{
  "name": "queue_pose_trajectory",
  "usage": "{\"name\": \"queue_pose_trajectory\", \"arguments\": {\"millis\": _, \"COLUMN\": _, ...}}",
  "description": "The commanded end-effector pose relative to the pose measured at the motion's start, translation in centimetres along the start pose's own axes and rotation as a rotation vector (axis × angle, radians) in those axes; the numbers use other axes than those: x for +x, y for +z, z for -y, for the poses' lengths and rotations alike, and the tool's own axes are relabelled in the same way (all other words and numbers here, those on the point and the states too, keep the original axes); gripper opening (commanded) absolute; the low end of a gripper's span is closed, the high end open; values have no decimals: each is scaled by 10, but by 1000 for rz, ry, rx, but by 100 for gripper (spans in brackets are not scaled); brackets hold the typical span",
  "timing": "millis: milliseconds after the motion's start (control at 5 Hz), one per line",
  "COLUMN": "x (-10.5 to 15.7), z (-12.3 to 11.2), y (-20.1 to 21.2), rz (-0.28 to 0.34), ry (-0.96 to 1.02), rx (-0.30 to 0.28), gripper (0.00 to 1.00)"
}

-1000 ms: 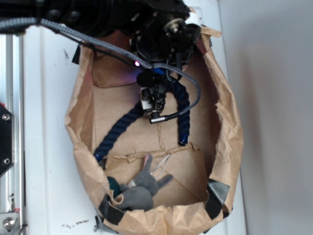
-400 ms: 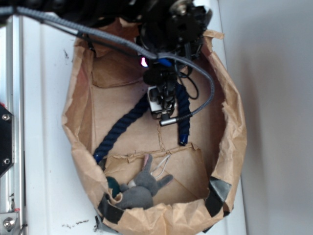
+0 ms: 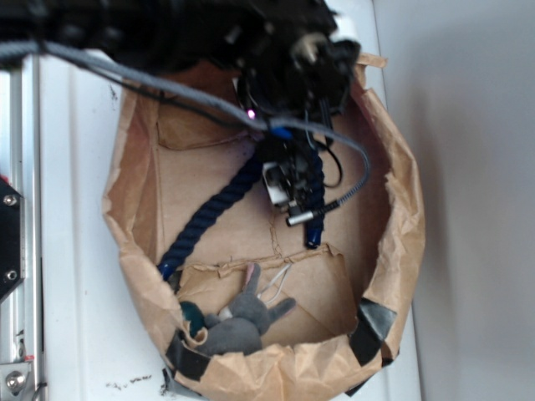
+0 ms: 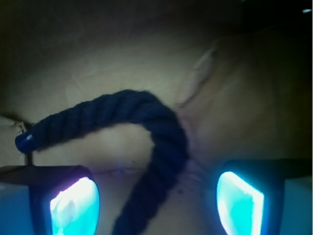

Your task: Grab the blue rope.

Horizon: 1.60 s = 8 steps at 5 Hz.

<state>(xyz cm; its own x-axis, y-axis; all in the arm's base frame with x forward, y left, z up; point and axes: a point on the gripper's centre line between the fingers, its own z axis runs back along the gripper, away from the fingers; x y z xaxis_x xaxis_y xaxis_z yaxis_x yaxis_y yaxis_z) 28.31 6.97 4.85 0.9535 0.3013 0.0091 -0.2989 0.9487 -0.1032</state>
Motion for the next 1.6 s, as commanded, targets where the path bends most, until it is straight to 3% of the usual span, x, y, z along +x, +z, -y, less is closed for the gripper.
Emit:
{"name": "queue_pose_trajectory", "arguments": {"millis": 0, "x": 7, "z": 3, "y": -20, "rz": 97, "ry": -41, "rx": 100, "gripper": 100}}
{"name": "queue_pose_trajectory", "arguments": {"millis": 400, "x": -4, "z": -6, "y": -51, "rz": 96, "ry": -115, "rx": 145, "gripper": 100}}
{"name": "queue_pose_trajectory", "arguments": {"millis": 600, "x": -10, "z": -10, "y": -50, "rz": 97, "ry": -128, "rx": 127, "gripper": 0}}
{"name": "queue_pose_trajectory", "arguments": {"millis": 1400, "x": -27, "z": -12, "y": -19, "rz": 128, "ry": -99, "rx": 79, "gripper": 0}}
